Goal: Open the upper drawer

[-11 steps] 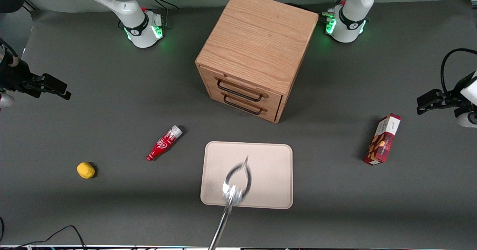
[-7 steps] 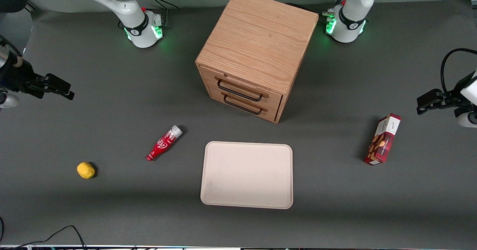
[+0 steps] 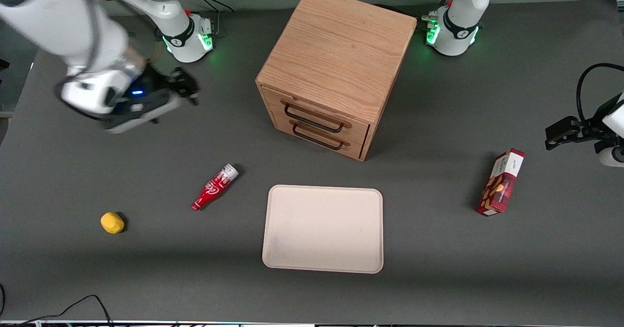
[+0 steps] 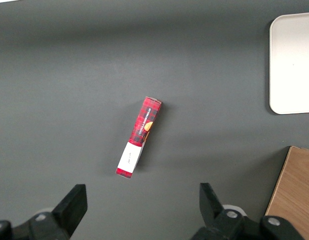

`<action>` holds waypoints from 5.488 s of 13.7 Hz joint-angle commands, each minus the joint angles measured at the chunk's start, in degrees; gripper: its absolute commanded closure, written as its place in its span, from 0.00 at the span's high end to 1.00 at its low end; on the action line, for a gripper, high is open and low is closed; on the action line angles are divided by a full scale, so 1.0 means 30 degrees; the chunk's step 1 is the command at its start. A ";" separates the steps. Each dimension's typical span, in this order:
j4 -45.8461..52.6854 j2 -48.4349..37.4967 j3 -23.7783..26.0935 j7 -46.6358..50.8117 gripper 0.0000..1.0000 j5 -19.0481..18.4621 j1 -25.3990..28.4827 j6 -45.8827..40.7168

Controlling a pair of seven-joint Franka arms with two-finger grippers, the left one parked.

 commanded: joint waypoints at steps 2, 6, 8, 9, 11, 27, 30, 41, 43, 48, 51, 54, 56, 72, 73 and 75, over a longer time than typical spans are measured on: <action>0.1125 0.3330 0.3023 -0.0509 1.00 -0.0347 0.0192 0.2837; 0.1183 0.6493 0.4781 -0.1998 1.00 -0.0230 0.0281 0.5099; 0.1183 0.7492 0.5282 -0.2091 1.00 -0.0201 0.0309 0.5686; 0.1154 0.7960 0.5662 -0.2120 1.00 -0.0143 0.0309 0.5980; 0.1125 0.8491 0.6046 -0.2702 1.00 -0.0171 0.0309 0.6186; 0.1735 1.0367 0.5376 -0.6891 1.00 -0.2515 -0.0013 0.7857; 0.2617 1.0514 0.4730 -0.7365 1.00 -0.2486 -0.0101 0.7623; 0.4989 1.1478 0.3146 -0.9004 1.00 -0.2573 -0.0159 0.7886; 0.5720 1.1947 0.3117 -0.9237 1.00 -0.2603 -0.0159 0.8003; 0.6867 1.2128 0.2530 -0.8807 1.00 -0.2224 -0.0130 0.7771; 0.6809 1.0490 0.2706 -0.3746 1.00 0.0579 -0.0130 0.6894; 0.6692 0.8267 0.2414 -0.1361 1.00 0.3137 -0.1005 0.4469; 0.6545 0.5956 0.0378 -0.1650 1.00 0.2906 -0.1361 0.0964; -0.6025 -0.5131 -0.8979 0.0754 1.00 -0.0816 -0.1127 0.4430; -0.5589 -0.4957 -0.9041 0.0287 1.00 -0.0874 -0.1126 0.4343; -0.4914 -0.4518 -0.9100 -0.0450 1.00 -0.0758 -0.1126 0.4284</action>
